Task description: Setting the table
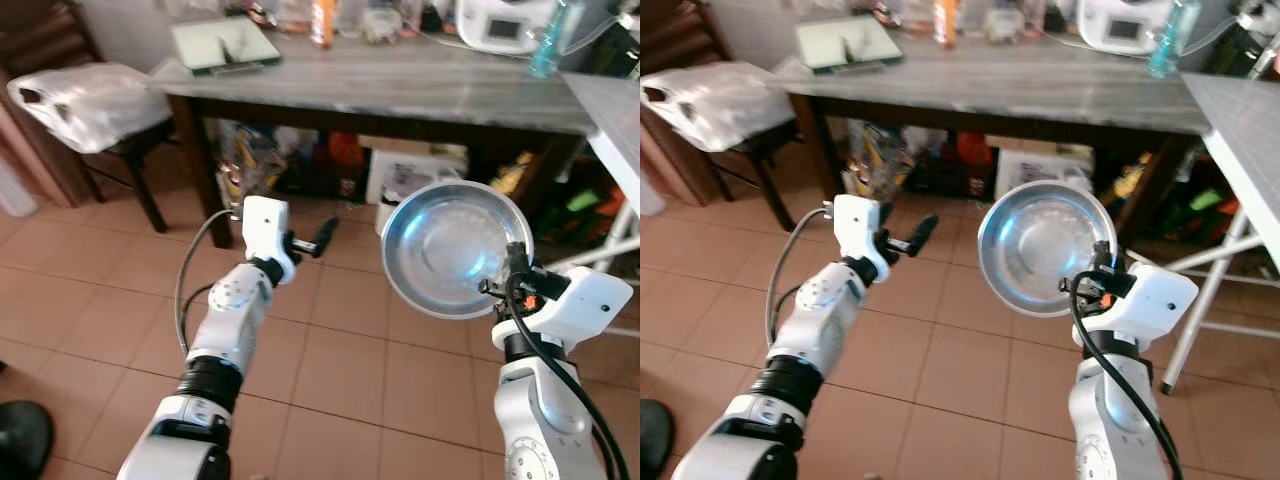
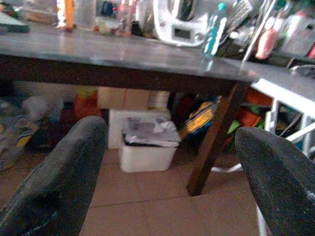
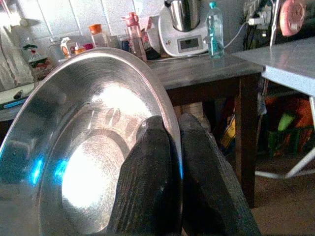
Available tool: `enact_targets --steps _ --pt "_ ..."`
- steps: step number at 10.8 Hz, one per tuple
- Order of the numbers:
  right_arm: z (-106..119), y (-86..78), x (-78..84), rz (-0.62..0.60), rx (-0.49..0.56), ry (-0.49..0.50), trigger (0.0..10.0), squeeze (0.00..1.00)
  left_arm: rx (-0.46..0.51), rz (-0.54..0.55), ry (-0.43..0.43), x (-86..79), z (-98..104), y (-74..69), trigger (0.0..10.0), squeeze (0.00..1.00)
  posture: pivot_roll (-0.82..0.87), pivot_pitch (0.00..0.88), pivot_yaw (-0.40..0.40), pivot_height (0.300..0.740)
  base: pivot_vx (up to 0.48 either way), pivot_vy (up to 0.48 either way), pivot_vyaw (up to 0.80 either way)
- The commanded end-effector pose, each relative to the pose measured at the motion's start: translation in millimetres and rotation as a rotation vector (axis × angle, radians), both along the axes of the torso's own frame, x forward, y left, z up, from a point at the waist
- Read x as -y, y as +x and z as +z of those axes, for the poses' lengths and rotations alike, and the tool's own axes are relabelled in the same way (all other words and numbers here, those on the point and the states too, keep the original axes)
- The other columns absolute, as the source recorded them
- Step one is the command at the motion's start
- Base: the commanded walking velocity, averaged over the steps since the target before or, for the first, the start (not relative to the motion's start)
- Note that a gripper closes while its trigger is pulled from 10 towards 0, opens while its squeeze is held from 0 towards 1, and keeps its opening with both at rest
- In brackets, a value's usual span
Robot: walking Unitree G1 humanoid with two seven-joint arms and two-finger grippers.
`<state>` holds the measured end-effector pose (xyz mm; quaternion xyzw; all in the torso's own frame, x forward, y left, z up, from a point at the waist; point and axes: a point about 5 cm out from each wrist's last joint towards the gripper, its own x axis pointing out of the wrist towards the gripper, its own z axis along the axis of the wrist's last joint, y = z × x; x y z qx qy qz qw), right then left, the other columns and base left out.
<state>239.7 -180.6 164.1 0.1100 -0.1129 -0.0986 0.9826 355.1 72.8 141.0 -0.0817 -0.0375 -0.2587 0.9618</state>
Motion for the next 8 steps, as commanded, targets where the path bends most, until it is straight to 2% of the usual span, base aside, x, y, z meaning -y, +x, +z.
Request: enact_targets --steps 1,4,8 --pt "3.4 -0.8 0.7 -0.002 0.017 -0.005 10.0 0.0 0.015 -0.013 0.004 1.4 4.4 0.5 10.0 0.0 0.02 0.097 -0.004 0.74 0.454 0.0 0.0" --pt "4.0 -0.5 2.3 -0.004 0.017 -0.016 10.0 0.0 0.014 -0.058 -0.006 10.8 2.3 -3.9 10.0 0.0 0.01 0.093 -0.007 0.74 0.48 0.0 0.0" --pt "3.6 0.0 2.2 -0.008 0.016 -0.008 10.0 0.0 0.005 -0.075 0.0 13.6 0.3 -4.7 10.0 0.0 0.0 0.087 -0.004 0.74 0.48 0.0 0.0"
